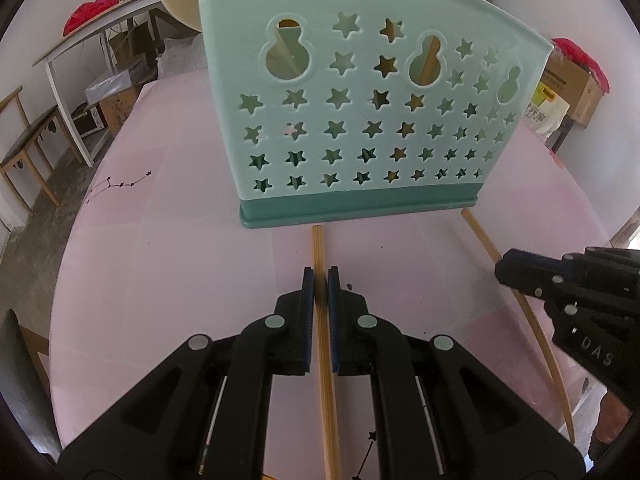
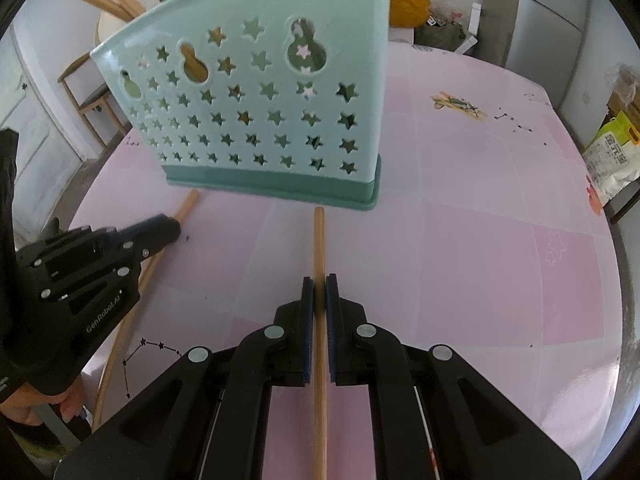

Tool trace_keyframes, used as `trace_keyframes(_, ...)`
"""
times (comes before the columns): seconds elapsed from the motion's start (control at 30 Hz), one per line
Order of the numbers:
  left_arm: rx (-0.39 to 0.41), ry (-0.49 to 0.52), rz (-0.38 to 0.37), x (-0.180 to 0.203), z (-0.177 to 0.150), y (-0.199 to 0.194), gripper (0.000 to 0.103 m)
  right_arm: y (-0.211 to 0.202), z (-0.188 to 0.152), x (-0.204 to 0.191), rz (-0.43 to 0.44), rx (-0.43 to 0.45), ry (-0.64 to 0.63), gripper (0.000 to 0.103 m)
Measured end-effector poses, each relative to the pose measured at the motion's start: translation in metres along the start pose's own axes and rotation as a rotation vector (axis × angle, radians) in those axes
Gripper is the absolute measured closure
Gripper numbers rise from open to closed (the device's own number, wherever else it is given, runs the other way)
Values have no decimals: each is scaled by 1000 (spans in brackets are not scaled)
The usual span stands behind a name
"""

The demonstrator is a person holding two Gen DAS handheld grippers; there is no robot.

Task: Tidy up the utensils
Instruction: 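Lift both held chopsticks up over the mint-green holder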

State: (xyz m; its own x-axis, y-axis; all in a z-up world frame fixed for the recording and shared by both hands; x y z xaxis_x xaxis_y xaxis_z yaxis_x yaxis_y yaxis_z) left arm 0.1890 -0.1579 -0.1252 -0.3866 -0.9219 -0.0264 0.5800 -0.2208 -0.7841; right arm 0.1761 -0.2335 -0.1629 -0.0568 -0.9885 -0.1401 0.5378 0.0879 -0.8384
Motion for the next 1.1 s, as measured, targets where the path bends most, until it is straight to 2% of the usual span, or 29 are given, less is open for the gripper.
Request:
trace_keyframes(0.53, 55, -42, -43, -2, 11, -26, 98, -27, 20, 9, 24, 75, 44, 97)
trace_keyframes(1.1, 239, -128, -174, -16, 45, -112, 98, -76, 38, 12, 71, 215, 83, 97)
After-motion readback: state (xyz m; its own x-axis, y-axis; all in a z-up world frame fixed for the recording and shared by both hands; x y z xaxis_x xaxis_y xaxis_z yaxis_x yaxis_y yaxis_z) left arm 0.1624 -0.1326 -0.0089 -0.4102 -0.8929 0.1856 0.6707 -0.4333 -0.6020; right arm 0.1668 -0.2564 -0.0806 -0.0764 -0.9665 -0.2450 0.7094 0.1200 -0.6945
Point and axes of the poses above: each gripper's, at about its wrist camera, not at the fingertips, and y roughly the way its jaws point, x to its right, z to its top, the point moved 7 cm from there along y, roughly the way its jaws point, and after that the axes turned 6 degrees about z, right-handed, at the moved point
